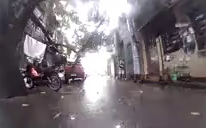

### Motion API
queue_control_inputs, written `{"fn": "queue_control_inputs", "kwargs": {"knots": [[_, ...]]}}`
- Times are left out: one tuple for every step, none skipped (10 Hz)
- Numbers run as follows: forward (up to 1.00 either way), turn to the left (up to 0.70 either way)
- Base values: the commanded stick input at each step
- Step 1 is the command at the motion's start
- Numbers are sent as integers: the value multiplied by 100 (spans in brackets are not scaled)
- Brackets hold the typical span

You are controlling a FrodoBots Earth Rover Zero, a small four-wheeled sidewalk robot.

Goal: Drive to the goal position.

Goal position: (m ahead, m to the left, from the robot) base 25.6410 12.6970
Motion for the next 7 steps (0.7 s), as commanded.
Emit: {"fn": "queue_control_inputs", "kwargs": {"knots": [[99,0],[99,0],[99,0],[99,0],[99,0],[99,0],[99,0]]}}
